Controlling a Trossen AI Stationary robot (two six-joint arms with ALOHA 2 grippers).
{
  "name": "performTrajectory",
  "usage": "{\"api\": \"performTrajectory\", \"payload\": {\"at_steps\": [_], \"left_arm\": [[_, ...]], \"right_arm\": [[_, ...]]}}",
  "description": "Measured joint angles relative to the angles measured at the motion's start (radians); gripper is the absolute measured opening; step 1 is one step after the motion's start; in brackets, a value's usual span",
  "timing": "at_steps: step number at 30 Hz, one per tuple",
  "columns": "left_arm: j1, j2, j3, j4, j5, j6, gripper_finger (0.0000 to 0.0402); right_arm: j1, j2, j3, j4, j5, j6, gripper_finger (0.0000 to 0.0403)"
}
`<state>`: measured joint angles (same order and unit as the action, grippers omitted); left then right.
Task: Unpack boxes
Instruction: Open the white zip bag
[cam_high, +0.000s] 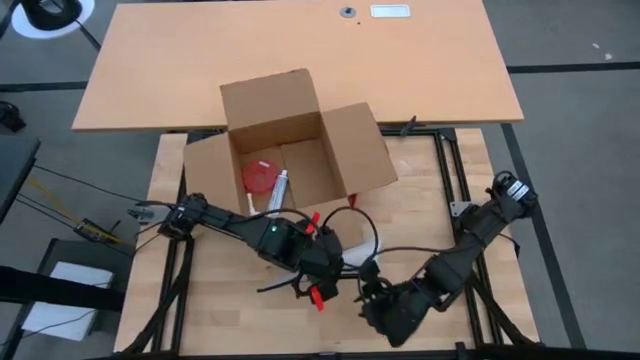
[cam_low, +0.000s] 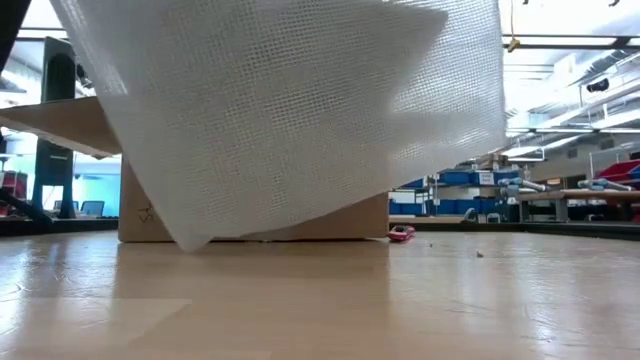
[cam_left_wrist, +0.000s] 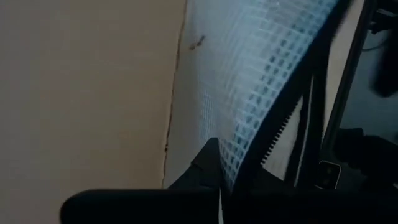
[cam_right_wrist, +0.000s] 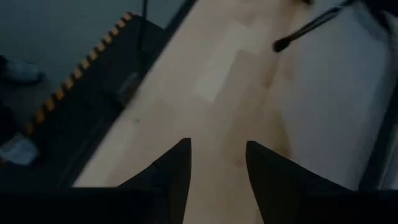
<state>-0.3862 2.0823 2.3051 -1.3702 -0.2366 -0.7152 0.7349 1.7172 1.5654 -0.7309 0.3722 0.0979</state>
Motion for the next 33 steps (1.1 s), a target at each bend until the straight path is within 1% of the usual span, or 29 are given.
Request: {"api": "performTrajectory", "payload": {"at_steps": [4,8,14,15,17,19,21,23,27,33], "left_arm": [[0.0,0.0,0.0,0.001,-0.005,-0.001,0.0006],[0.0,0.0,0.0,0.028,-0.005,0.0,0.0006],[0.0,0.0,0.0,0.034,0.011,0.001,0.0006],[0.0,0.0,0.0,0.034,0.018,0.001,0.0006],[0.0,0.0,0.0,0.034,0.022,0.001,0.0006],[0.0,0.0,0.0,0.034,0.024,0.001,0.0006],[-0.001,0.0,0.0,0.034,0.025,0.001,0.0006],[-0.001,0.0,0.0,0.034,0.026,0.002,0.0006],[-0.001,0.0,0.0,0.034,0.026,0.003,0.0006],[0.001,0.0,0.0,0.033,0.029,0.003,0.0006]], "right_arm": [[0.039,0.0,0.0,-0.002,-0.036,0.04,0.0153],[0.065,0.0,0.0,-0.004,-0.033,0.043,0.0151],[0.06,0.0,0.002,0.024,-0.02,0.145,0.0148],[0.056,0.0,0.011,0.012,-0.002,0.148,0.0148],[0.054,0.0,0.045,-0.038,0.078,0.148,0.0148],[0.048,0.0,0.097,-0.084,0.159,0.127,0.0148],[0.034,0.0,0.157,-0.139,0.206,0.118,0.015],[0.017,-0.002,0.195,-0.158,0.22,0.117,0.0152],[-0.025,-0.001,0.208,-0.164,0.223,0.084,0.0153],[-0.1,0.067,0.209,-0.211,0.196,0.074,0.0154]]}}
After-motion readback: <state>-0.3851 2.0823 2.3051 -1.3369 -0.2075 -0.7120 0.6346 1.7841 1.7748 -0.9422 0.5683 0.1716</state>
